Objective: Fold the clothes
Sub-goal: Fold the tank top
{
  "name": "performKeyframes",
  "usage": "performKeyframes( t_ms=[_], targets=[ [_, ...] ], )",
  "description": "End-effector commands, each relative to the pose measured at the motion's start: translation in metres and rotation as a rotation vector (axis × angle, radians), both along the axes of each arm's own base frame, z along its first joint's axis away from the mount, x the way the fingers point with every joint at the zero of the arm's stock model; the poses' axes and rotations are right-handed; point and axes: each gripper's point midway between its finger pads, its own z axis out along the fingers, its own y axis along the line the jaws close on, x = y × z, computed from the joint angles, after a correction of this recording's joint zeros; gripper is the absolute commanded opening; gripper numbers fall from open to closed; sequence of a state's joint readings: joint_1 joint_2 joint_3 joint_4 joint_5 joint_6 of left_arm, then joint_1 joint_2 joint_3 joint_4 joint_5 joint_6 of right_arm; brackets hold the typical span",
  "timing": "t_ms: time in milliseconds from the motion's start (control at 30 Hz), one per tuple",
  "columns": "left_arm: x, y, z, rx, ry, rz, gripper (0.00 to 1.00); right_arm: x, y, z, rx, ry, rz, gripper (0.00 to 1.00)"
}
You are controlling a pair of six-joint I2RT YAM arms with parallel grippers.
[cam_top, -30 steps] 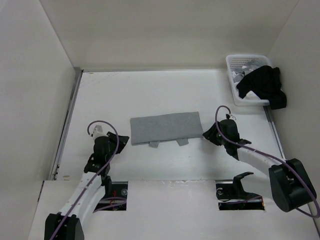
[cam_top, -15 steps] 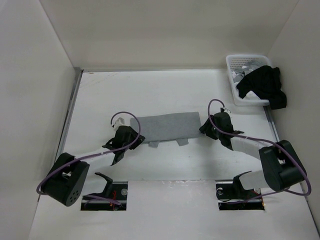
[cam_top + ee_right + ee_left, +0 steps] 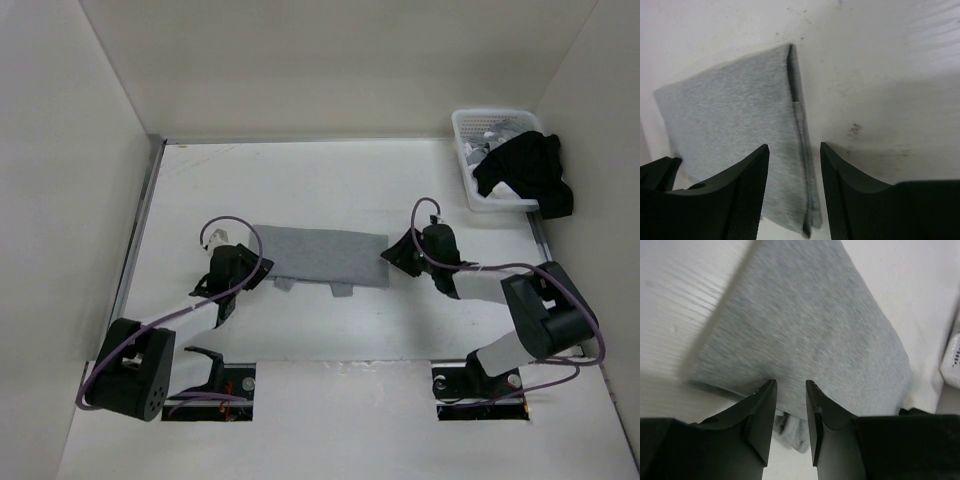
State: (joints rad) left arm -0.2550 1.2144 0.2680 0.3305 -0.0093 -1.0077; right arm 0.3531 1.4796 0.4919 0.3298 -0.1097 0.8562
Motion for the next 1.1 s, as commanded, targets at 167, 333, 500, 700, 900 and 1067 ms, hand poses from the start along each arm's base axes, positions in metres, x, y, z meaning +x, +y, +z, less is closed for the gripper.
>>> performKeyframes(
  t_ms=[167,333,500,700,900,1067],
  targets=[
    [0.009,-0.017,0.061,-0.029,-0.176,-0.070,0.29,-0.010,0.029,-0.013,0.161,0.048,0.037,0.44],
    [0.009,-0.029,0.084,-0.046,-0.240,-0.103,0.28,0.000,0.028,-0.009,0.183,0.016,0.012,0.17],
    [0.005,-0.048,0.098,-0.060,-0.270,-0.145,0.28,0.003,0.008,0.014,0.141,-0.084,-0.061,0.03],
    [-0.002,-0.085,0.107,-0.073,-0.281,-0.226,0.29,-0.012,-0.024,0.052,0.059,-0.159,-0.113,0.02],
    [-0.004,-0.093,0.123,-0.096,-0.317,-0.246,0.29,-0.014,-0.007,0.130,-0.055,-0.273,-0.052,0.03],
    [-0.008,-0.082,0.134,-0.112,-0.346,-0.230,0.29,-0.007,0.052,0.164,-0.114,-0.267,0.060,0.04]
  ],
)
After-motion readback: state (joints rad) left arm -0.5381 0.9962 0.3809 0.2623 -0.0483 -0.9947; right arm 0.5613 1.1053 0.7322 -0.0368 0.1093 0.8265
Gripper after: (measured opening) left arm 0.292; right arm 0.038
